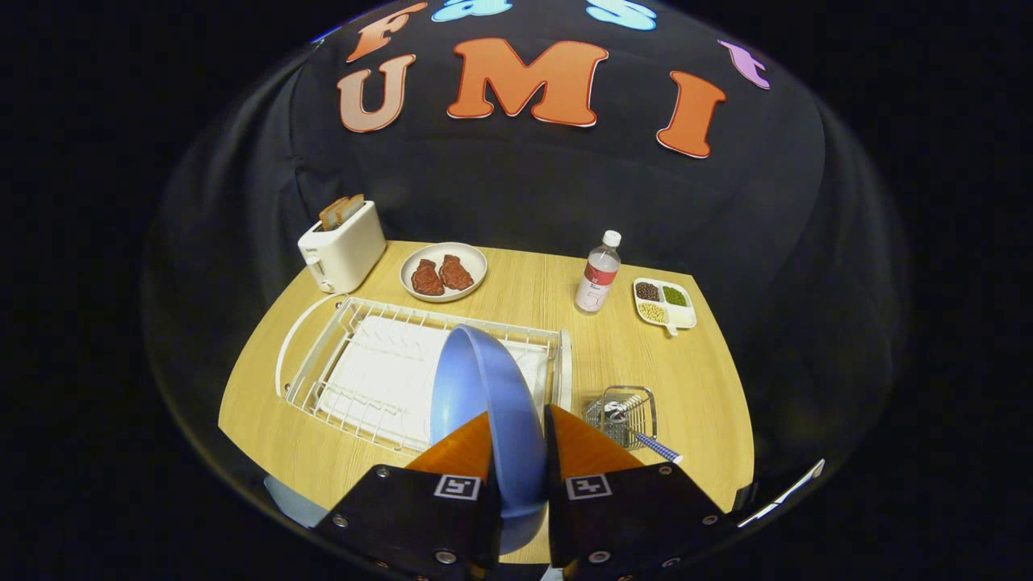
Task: Take the plate from the dish rack, then take the spoon from the basket and place it into the plate.
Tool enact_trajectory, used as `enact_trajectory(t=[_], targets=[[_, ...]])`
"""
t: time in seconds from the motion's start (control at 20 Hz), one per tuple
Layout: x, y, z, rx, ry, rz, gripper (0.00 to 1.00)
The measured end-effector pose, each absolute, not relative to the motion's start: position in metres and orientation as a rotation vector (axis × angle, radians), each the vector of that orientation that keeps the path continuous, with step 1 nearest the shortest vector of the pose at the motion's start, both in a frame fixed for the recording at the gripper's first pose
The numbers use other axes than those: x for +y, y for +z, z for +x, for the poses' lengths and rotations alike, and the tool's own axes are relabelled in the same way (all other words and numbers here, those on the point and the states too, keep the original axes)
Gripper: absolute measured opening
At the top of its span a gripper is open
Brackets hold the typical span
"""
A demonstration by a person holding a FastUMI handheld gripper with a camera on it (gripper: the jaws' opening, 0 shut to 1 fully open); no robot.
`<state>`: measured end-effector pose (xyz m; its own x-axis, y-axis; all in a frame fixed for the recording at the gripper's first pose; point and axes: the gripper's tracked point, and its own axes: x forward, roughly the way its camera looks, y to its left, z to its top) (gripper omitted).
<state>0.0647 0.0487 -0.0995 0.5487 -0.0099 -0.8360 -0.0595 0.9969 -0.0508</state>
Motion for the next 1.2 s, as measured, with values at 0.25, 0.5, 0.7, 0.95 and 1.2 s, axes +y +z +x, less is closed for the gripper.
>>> enact_trajectory(t=[0.25, 0.5, 0.7, 0.95, 1.2], targets=[[0.044, -0.126, 0.002, 1.027, 0.090, -0.007, 0.24], [0.038, -0.166, -0.040, 1.056, 0.108, 0.108, 0.24], [0.036, -0.214, -0.067, 1.130, 0.118, 0.268, 0.24], [0.036, -0.233, -0.063, 1.085, 0.131, 0.366, 0.24], [0.037, -0.255, -0.073, 1.082, 0.132, 0.390, 0.26]])
